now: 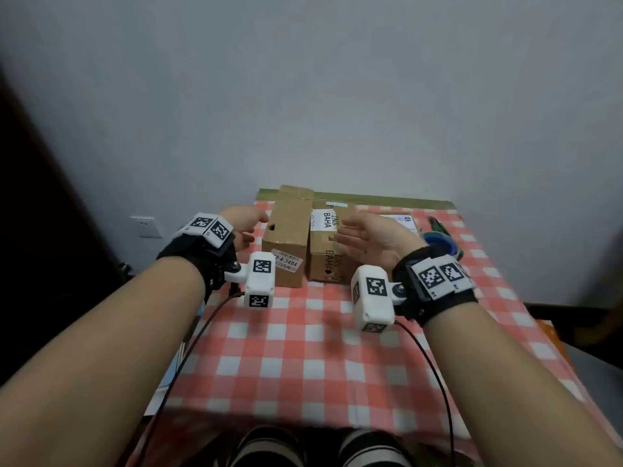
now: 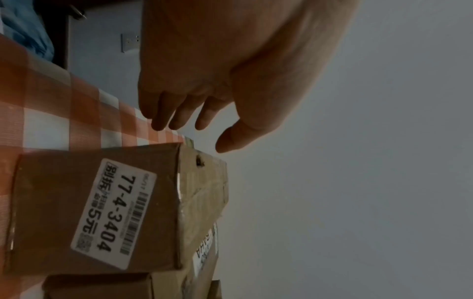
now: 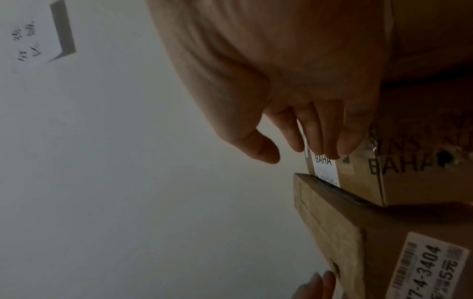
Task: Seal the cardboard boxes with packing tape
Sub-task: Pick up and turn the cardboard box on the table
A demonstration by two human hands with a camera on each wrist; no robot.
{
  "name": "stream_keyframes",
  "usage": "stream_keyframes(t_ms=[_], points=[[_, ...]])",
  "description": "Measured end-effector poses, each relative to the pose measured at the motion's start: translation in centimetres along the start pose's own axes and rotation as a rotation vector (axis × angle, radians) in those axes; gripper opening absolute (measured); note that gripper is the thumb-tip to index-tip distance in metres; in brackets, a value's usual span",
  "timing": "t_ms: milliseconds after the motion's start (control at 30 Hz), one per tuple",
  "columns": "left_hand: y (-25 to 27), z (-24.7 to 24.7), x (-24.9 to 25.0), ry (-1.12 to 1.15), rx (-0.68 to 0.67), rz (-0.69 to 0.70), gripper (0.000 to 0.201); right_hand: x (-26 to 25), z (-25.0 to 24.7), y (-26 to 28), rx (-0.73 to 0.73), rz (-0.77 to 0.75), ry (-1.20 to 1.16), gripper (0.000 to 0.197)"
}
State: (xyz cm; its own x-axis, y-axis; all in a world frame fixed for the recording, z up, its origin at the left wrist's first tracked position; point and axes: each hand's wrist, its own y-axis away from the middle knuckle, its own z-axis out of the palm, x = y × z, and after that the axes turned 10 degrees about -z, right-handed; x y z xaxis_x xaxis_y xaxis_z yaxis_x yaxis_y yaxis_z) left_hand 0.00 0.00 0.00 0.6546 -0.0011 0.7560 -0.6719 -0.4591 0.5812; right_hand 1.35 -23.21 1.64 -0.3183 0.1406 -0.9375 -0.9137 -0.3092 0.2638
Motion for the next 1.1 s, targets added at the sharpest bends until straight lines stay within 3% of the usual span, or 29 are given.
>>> stream_keyframes(t_ms=[200,333,433,667,833,1000,1100], points=[[-0.5,0.2,0.2,-0.098,-0.099,-0.01,0.042,0.8,1.6,-2.2,-0.053,0.055,0.055,0.006],[0.2,0.5,0.3,-0.142,-0.196,0.004,0.018,1.5,2.1,-2.5,-0.107,0.075,0.065,0.005],[1.0,0.5,0.4,-0.203,-0.23,0.012,0.012,1.7,2.3,-2.4,-0.153,0.087,0.069,0.006],[2.5,-0.6,0.0,-0.27,-0.225,-0.044,0.02,1.3,2.0,-0.5,-0.128,0.084,0.12,0.026],[4.4,-0.7,-0.6,-0.348,-0.342,-0.084,0.024,0.7,1.5,1.8,-0.127,0.103,0.126,0.024],[6.7,0.6,-1.3,-0.346,-0.399,-0.084,0.02,0.4,0.6,3.7,-0.125,0.102,0.163,0.006],[7.8,1.7,-1.9,-0.338,-0.478,-0.099,0.022,0.2,-0.6,4.6,-0.129,0.107,0.199,0.018]])
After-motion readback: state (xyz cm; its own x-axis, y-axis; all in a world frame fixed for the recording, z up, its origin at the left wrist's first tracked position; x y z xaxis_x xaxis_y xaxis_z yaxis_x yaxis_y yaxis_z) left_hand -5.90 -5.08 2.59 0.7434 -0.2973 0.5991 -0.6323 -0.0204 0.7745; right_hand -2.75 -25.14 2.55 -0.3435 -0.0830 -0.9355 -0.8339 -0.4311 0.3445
